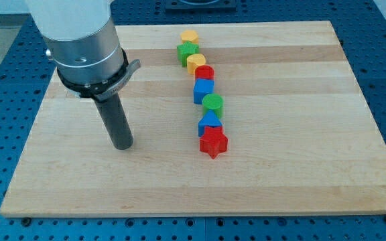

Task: Move your arm towards the yellow hexagon

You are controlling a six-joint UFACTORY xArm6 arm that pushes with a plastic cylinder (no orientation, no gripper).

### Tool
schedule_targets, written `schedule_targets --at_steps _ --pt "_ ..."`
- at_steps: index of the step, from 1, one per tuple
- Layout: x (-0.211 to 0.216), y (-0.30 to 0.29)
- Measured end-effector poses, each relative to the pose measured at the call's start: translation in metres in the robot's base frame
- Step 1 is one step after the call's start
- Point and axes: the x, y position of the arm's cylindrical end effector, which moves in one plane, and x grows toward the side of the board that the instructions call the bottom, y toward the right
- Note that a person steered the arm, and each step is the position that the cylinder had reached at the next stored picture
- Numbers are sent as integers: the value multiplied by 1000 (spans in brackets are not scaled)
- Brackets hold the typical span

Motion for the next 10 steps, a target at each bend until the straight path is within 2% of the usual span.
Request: schedule_targets --at_steps 2,3,5,7,8,9,10 --pt "14 -2" --pt "5 -30" --pt "-115 -39" --pt "-205 -39" --pt "-248 -21" --pt "-284 23" --pt "-301 64"
